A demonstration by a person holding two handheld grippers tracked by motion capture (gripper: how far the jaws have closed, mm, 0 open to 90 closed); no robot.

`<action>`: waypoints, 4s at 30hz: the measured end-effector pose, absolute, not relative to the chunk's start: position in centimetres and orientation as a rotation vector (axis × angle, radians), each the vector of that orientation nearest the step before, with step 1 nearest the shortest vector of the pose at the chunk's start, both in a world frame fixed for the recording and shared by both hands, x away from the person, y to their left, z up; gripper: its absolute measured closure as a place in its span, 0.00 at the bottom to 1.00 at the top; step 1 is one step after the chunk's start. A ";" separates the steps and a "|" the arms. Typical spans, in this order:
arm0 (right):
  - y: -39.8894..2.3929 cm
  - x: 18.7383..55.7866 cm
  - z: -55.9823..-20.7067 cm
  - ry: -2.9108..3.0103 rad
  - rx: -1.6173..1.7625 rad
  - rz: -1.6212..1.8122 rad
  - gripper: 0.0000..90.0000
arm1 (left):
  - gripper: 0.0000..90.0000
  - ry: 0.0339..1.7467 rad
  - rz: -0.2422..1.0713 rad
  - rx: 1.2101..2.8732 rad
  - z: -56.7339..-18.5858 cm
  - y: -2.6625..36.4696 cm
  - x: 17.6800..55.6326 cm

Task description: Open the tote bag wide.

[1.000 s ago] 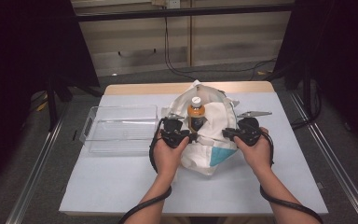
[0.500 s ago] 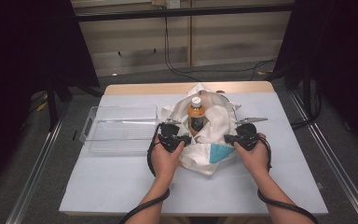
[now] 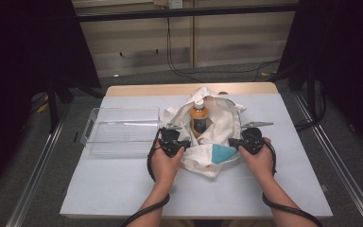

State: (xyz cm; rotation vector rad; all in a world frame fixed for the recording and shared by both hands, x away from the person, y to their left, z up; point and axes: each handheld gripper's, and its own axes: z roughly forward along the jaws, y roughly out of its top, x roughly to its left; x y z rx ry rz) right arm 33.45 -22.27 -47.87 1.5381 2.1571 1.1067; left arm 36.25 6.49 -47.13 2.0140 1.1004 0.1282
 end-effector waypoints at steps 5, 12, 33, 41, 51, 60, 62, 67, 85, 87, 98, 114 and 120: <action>-22.6 33.4 -47.5 2.151 1.516 1.138 1.00 | 0.88 1.107 0.072 2.006 -46.4 7.1 36.5; -23.0 33.6 -46.0 2.130 1.491 1.167 1.00 | 0.83 1.067 0.090 1.972 -43.8 7.7 36.7; -22.8 35.9 -43.3 2.071 1.409 1.185 1.00 | 0.96 1.003 0.200 1.991 -39.0 7.4 41.8; -22.3 37.6 -42.9 2.056 1.385 1.195 1.00 | 0.96 1.015 0.220 1.979 -39.1 6.3 43.7; -22.0 39.3 -43.0 2.072 1.379 1.195 1.00 | 0.97 1.042 0.205 1.995 -40.2 5.7 45.7; -21.6 40.4 -43.0 2.082 1.370 1.192 1.00 | 1.00 1.110 0.204 2.016 -41.5 5.5 47.1; -21.6 40.7 -43.2 2.083 1.373 1.189 1.00 | 1.00 1.123 0.196 2.032 -42.0 5.3 47.3; -21.5 41.0 -43.6 2.090 1.376 1.176 1.00 | 1.00 1.144 0.194 2.027 -42.7 5.0 47.5; -21.2 41.5 -45.2 2.098 1.413 1.142 1.00 | 1.00 1.161 0.175 2.054 -44.6 4.6 48.1; -21.2 41.5 -45.3 2.099 1.418 1.146 1.00 | 1.00 1.161 0.171 2.057 -44.7 4.6 48.2; -21.2 41.5 -46.7 2.114 1.452 1.127 1.00 | 1.00 1.159 0.160 2.074 -45.8 4.5 48.1; -21.6 41.1 -47.9 2.108 1.512 1.135 1.00 | 1.00 1.197 0.152 2.060 -46.6 4.4 47.8; -21.6 40.6 -47.3 2.093 1.481 1.143 1.00 | 0.92 1.204 0.143 2.058 -45.5 4.8 47.6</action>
